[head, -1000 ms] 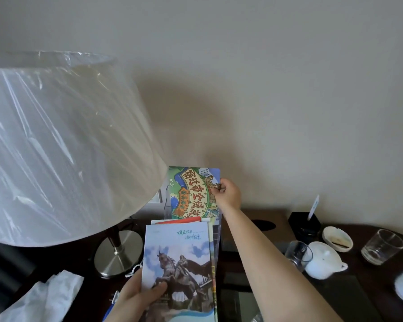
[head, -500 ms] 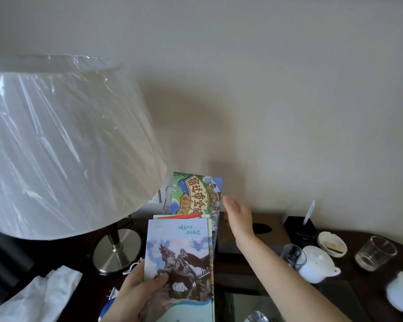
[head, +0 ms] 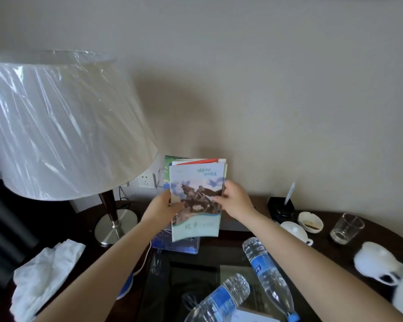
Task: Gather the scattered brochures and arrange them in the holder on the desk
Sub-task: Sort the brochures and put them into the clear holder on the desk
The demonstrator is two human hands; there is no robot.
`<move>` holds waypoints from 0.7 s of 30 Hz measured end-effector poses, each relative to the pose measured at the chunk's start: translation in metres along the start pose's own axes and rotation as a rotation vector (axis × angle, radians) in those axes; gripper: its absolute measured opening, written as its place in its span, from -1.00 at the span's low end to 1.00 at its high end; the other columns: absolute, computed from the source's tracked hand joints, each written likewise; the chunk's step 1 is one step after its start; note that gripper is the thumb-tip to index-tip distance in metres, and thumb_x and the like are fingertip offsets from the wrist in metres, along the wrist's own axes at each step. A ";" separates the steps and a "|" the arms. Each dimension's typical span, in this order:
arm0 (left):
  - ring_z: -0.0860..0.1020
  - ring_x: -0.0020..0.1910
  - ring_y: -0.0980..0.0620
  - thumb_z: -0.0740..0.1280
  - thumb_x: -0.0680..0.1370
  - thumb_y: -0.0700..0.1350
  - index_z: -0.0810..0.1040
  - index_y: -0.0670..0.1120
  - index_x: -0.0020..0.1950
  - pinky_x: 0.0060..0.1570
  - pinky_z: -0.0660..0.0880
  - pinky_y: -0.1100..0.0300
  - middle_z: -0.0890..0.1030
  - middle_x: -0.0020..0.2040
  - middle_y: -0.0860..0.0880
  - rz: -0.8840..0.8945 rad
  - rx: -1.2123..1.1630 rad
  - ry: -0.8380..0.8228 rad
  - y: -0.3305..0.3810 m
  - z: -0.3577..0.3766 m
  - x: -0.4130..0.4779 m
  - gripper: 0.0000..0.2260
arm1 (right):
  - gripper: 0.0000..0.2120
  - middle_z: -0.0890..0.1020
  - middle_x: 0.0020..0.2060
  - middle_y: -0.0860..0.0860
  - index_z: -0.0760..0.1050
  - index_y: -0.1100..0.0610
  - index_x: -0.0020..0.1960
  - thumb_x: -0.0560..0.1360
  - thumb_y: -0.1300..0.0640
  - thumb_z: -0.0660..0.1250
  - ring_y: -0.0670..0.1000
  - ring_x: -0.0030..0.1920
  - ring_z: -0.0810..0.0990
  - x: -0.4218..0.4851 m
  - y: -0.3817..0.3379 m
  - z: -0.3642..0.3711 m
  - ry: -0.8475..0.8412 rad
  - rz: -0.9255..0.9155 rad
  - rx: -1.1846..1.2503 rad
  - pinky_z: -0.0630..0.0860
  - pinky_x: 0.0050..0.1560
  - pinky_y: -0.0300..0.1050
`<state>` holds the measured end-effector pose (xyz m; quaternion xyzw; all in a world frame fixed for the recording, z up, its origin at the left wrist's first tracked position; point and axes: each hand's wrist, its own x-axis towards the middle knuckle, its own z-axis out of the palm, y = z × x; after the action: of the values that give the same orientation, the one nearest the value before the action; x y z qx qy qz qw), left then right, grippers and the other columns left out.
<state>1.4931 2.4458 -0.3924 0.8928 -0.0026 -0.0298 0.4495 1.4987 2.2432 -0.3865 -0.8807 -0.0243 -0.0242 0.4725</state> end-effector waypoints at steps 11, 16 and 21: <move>0.58 -0.15 0.04 0.51 0.40 -0.15 0.62 -0.14 0.09 -0.08 0.49 0.15 0.65 -0.11 -0.02 -0.078 -0.230 0.408 -0.031 -0.004 0.025 -0.71 | -0.81 0.64 0.09 0.00 0.48 0.12 0.15 0.53 0.22 0.34 0.01 0.07 0.61 0.017 0.000 0.043 0.174 -0.044 0.060 0.57 0.02 -0.07; 0.57 -0.17 0.07 0.50 0.41 -0.18 0.63 -0.13 0.03 -0.05 0.51 0.16 0.63 -0.14 0.00 -0.112 -0.351 0.460 -0.049 -0.002 0.035 -0.79 | -0.82 0.64 0.05 0.00 0.49 0.13 0.11 0.52 0.22 0.36 -0.01 0.02 0.61 0.029 0.010 0.069 0.220 -0.077 0.038 0.51 -0.09 -0.18; 0.64 -0.10 -0.01 0.48 0.43 -0.19 0.66 -0.12 -0.03 0.03 0.57 0.09 0.69 -0.11 -0.06 -0.122 -0.384 0.405 -0.076 0.010 0.050 -0.86 | -0.84 0.64 0.03 0.04 0.48 0.15 0.11 0.53 0.24 0.33 0.03 0.02 0.61 0.039 0.030 0.087 0.234 -0.053 -0.007 0.42 -0.20 -0.31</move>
<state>1.5405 2.4816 -0.4616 0.7777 0.1467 0.1221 0.5989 1.5412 2.2996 -0.4571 -0.8726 0.0080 -0.1393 0.4680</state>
